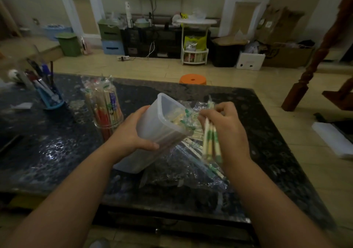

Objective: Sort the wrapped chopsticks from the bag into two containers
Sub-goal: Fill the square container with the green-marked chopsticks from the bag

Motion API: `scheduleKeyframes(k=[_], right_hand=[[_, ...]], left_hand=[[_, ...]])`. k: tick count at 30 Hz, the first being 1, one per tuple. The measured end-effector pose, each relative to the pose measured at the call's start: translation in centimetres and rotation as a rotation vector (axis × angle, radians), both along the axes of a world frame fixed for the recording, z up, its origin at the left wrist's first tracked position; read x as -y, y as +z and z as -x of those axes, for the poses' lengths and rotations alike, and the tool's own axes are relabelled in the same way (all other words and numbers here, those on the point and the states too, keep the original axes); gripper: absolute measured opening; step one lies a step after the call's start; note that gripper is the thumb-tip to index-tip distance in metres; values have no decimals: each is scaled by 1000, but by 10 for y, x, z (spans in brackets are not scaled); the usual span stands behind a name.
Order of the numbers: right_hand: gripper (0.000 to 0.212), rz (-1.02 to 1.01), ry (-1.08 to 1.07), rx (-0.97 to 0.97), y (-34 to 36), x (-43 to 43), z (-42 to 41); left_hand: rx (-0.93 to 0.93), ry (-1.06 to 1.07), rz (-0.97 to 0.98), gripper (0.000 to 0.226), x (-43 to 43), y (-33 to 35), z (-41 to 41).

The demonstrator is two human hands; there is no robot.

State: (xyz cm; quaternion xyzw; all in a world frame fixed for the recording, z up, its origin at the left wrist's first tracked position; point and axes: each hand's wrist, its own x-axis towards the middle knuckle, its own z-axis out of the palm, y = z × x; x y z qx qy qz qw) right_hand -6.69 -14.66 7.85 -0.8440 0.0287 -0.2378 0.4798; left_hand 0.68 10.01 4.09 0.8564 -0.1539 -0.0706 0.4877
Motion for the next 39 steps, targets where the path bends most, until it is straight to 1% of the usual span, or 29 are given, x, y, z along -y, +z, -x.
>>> scheduleKeyframes(k=[1, 2, 4, 5, 6, 9, 11, 12, 15, 18, 19, 22, 26, 28, 30, 31, 32, 34, 36, 37, 39], right_hand=[[26, -188, 37, -34, -1, 3, -1], [25, -209, 40, -10, 1, 4, -2], [17, 18, -30, 129, -2, 2, -2], [16, 70, -69, 192, -4, 0, -2], [16, 47, -87, 238, -5, -3, -2], [21, -275, -18, 293, 1, -12, -2], [24, -481, 20, 241, 11, -16, 3], [23, -528, 16, 183, 14, -17, 4], [16, -467, 18, -1, 7, -14, 0], [4, -564, 63, -150, 2, -13, -5], [7, -603, 68, -168, 2, -12, -6], [16, -691, 94, -168, 4, -12, -7], [19, -701, 116, -192, 5, -10, -4], [17, -731, 140, -194, 6, -9, -4], [12, -802, 136, -186, 7, -7, -4], [13, -834, 122, -188, 7, -6, -6], [16, -832, 98, -194, 7, -6, -7], [19, -717, 43, -228, 4, -8, -9], [13, -621, 41, -251, 1, -10, -9], [12, -615, 62, -258, 1, -12, -8], [24, -658, 122, -258, 2, -13, -6]], left_hand=[[1, -2, -4, 116, 0, 0, 0], [0, -4, -6, 117, 0, 1, 0], [-16, -11, 0, 117, 0, 2, 1], [-19, -12, 1, 117, 1, 2, 1], [-16, -12, 2, 117, 1, 2, 1], [-10, -13, -2, 115, 1, 2, 2], [-19, -19, -5, 115, 1, 3, 3], [-26, -25, -4, 116, 1, 3, 3], [-39, -53, -3, 116, 2, 5, 4], [-41, -96, -20, 119, 4, 5, 6], [-36, -107, -35, 120, 5, 5, 6], [-23, -120, -65, 120, 6, 5, 8], [-23, -99, -71, 122, 7, 6, 7], [-27, -91, -65, 122, 7, 6, 7], [-28, -88, -58, 122, 7, 6, 7], [-27, -88, -58, 122, 7, 6, 8], [-26, -88, -60, 122, 7, 7, 8], [-26, -89, -71, 122, 8, 7, 8], [-22, -100, -90, 122, 10, 8, 8], [-22, -108, -97, 122, 10, 8, 9], [-22, -109, -102, 122, 10, 9, 9]])
